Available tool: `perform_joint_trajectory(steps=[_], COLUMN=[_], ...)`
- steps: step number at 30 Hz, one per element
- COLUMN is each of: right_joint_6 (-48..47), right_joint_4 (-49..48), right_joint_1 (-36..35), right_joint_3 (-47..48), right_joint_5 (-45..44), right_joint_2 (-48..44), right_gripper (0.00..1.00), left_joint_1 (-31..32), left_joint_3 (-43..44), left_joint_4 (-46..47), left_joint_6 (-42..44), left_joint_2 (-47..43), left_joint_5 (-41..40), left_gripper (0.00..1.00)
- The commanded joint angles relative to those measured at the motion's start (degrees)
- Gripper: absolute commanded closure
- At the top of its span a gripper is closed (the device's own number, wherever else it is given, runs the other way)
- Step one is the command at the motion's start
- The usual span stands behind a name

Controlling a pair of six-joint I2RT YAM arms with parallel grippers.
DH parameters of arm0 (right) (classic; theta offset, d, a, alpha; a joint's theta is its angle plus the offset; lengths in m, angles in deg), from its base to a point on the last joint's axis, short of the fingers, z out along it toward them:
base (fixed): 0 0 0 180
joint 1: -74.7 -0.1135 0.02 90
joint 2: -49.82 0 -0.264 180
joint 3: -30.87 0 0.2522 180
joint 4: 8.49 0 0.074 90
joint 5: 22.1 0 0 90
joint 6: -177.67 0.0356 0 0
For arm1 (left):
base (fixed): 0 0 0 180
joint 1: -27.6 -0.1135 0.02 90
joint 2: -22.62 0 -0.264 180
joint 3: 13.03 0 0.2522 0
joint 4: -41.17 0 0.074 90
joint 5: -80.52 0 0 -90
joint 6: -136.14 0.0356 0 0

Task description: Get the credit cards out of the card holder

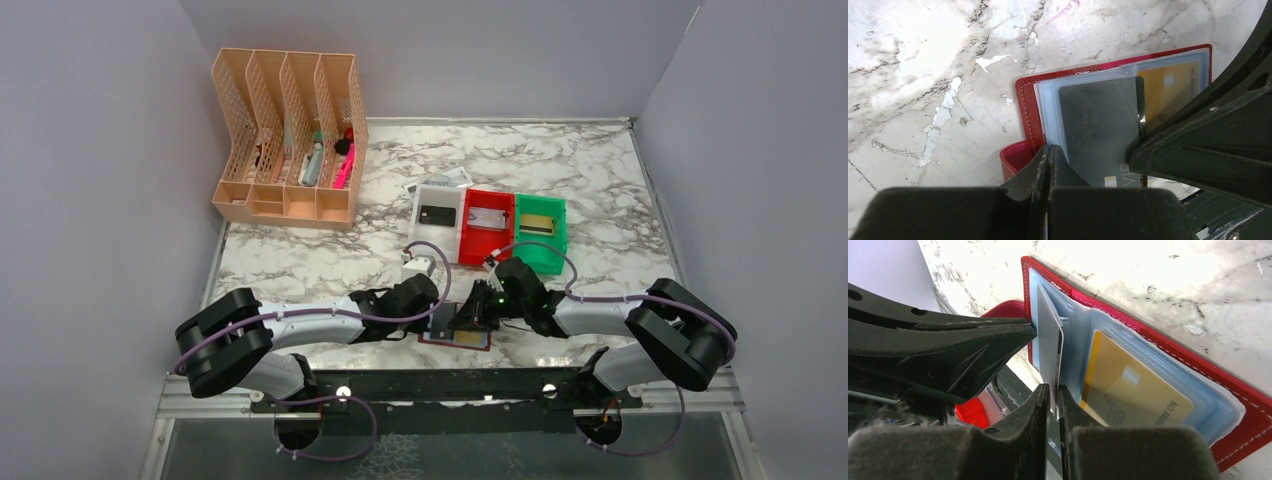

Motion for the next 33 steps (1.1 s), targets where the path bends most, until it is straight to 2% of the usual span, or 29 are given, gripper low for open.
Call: perform_joint_trajectory(steps=[1,15,26,33], right_joint_6=[0.19,0.75,1.41,1.50], right_joint_4=[-0.21,-0.45,-0.56,-1.86], right_joint_1=[0.30,0.47,0.82,0.89], right_joint_3=[-0.32,-0.80,-1.96,-2.49], right_joint_5=[0.04,0.12,-0.60,-0.23], right_joint_2=[-0.59,-0.97,-2.18,-2.44], right_gripper=[0.83,0.78,0.84,0.94], left_joint_1=[0.41,0.41,0.41,0.38], left_joint_3=[-0.75,0.08,0.20,0.31], left_joint_4=[-2.31,-2.82,-2.96,-3.22], left_joint_6=[-0.51,-0.25,-0.16,-0.16], left_joint_2=[2.31,2.52,2.50,2.52], left_joint_5=[1.53,1.48,1.37,1.31], left_gripper=[1.00,1.00,1.00,1.00])
